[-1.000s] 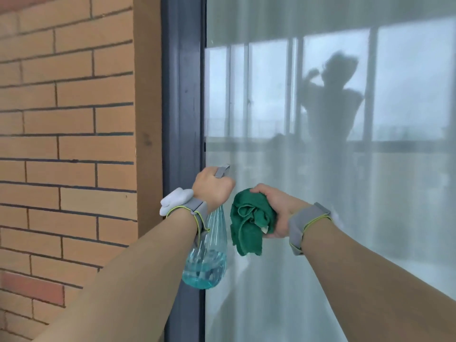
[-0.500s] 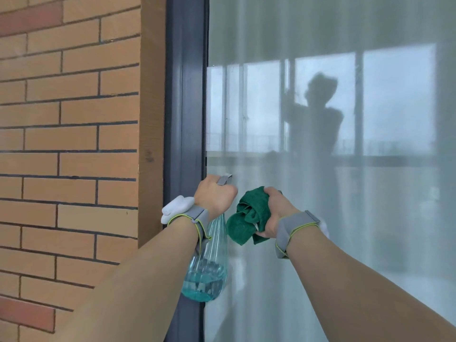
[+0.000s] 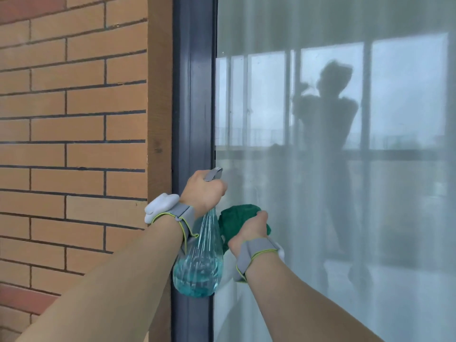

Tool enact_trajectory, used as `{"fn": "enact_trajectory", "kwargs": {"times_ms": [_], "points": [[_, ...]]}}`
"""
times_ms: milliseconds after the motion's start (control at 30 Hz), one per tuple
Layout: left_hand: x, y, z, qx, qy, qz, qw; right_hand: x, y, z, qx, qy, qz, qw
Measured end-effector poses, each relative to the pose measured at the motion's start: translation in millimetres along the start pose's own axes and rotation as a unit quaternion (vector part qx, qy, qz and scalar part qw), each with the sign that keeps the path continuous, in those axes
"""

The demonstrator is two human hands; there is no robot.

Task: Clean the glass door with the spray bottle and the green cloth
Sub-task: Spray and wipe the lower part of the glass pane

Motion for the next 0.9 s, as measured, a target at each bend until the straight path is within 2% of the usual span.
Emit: {"fn": "enact_trajectory", "kwargs": {"times_ms": [100, 167, 300, 433, 500, 633, 667, 733, 833, 900], "points": [[10, -1, 2, -0.016, 0.012, 0.011, 1.000, -7, -24, -18, 0.106, -0.044, -0.114, 0.987], [15, 2, 4, -0.022, 0.021, 0.004, 1.000, -11, -43, -22, 0.145, -0.041, -0.122, 0.981], [24, 12, 4, -0.032, 0.040, -0.015, 0.999, -20, -99, -21, 0.152, 0.050, -0.113, 0.981], [28, 17, 5, -0.040, 0.051, -0.030, 0.997, -40, -137, -9, 0.222, 0.072, -0.149, 0.961], [28, 16, 6, -0.040, 0.053, -0.030, 0.997, -43, -145, -12, 0.276, 0.070, -0.205, 0.936], [28, 20, 8, -0.046, 0.063, -0.027, 0.997, -52, -145, -23, 0.400, -0.003, -0.306, 0.864], [28, 21, 8, -0.047, 0.068, -0.022, 0.996, -58, -145, -23, 0.440, -0.022, -0.333, 0.833], [32, 23, 7, -0.049, 0.072, -0.020, 0.996, -72, -147, -34, 0.534, -0.060, -0.420, 0.731], [46, 25, 11, -0.049, 0.082, -0.027, 0.995, -101, -135, -59, 0.656, -0.149, -0.529, 0.517], [61, 26, 14, -0.044, 0.098, -0.037, 0.994, -118, -117, -67, 0.678, -0.209, -0.589, 0.386]]}}
Point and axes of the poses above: each hand's wrist, its own z-axis towards the middle knuckle, its own x-axis out of the back of the hand, y = z × x, the point moved 10 cm from there along z, towards the middle knuckle, and after that the axes turned 9 degrees about x, right-handed, at the moved point
